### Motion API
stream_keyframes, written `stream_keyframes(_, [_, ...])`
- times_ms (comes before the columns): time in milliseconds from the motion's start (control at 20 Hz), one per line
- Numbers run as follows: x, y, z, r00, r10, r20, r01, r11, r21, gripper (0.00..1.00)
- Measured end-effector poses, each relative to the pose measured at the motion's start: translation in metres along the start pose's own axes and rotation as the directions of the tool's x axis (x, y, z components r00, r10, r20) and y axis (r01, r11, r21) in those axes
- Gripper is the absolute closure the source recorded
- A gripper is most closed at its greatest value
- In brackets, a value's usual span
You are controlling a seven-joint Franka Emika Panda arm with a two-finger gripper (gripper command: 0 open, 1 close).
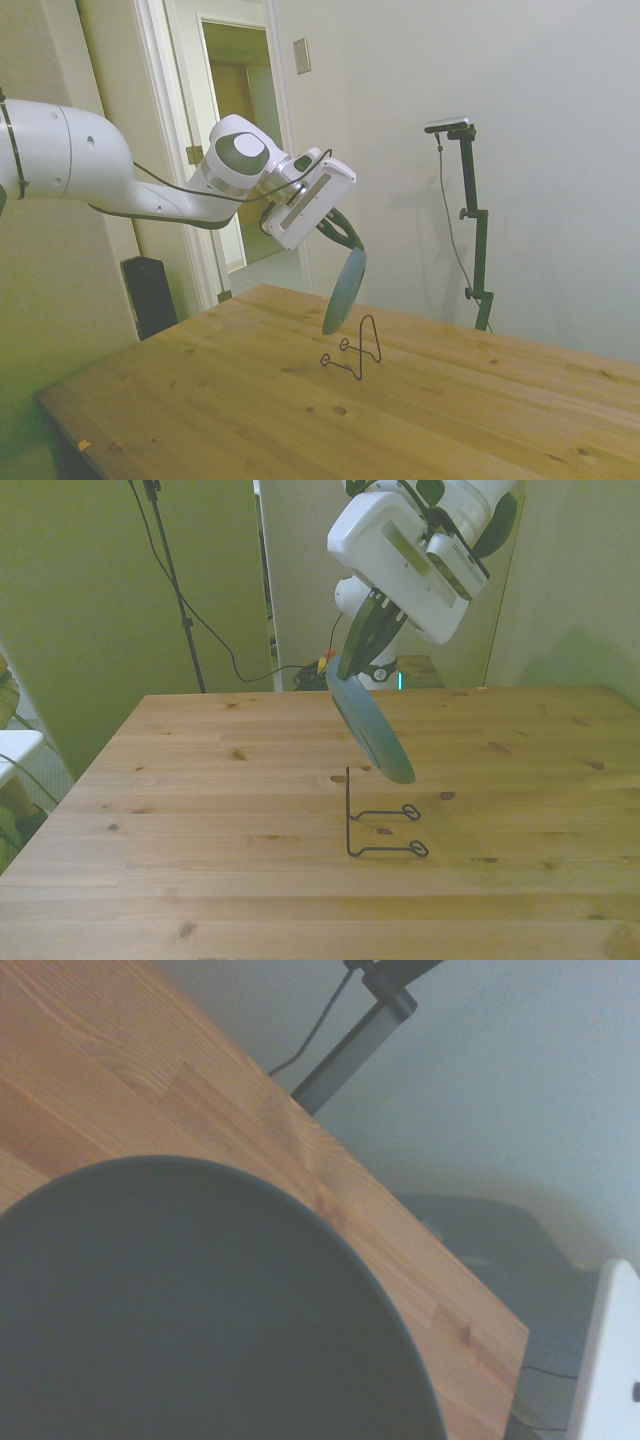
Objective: Load the plate
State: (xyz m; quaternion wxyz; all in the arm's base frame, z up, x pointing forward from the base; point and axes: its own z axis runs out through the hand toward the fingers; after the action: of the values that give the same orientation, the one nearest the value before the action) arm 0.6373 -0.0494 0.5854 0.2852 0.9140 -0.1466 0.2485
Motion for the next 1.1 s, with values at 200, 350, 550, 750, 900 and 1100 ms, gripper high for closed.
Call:
stream_keyframes(200, [-0.001,-0.002,-0.001,1.0,0.001,0.0,-0.001,1.0,0.004,1.0])
stream_keyframes(350, [-0.003,0.001,0.002,0.997,0.06,0.042,-0.063,0.997,0.05,1.0])
stream_keyframes(550, [-0.002,0.011,-0.002,0.997,0.072,0.02,-0.073,0.997,0.019,1.0])
stream_keyframes(750, [-0.003,0.009,-0.001,0.998,0.058,0.006,-0.058,0.998,-0.002,1.0])
stream_keyframes(900, [-0.004,0.007,-0.001,0.999,0.041,-0.003,-0.041,0.999,-0.017,1.0])
stream_keyframes(1100, [-0.006,0.005,0.002,0.999,0.036,0.002,-0.036,0.999,-0.018,1.0])
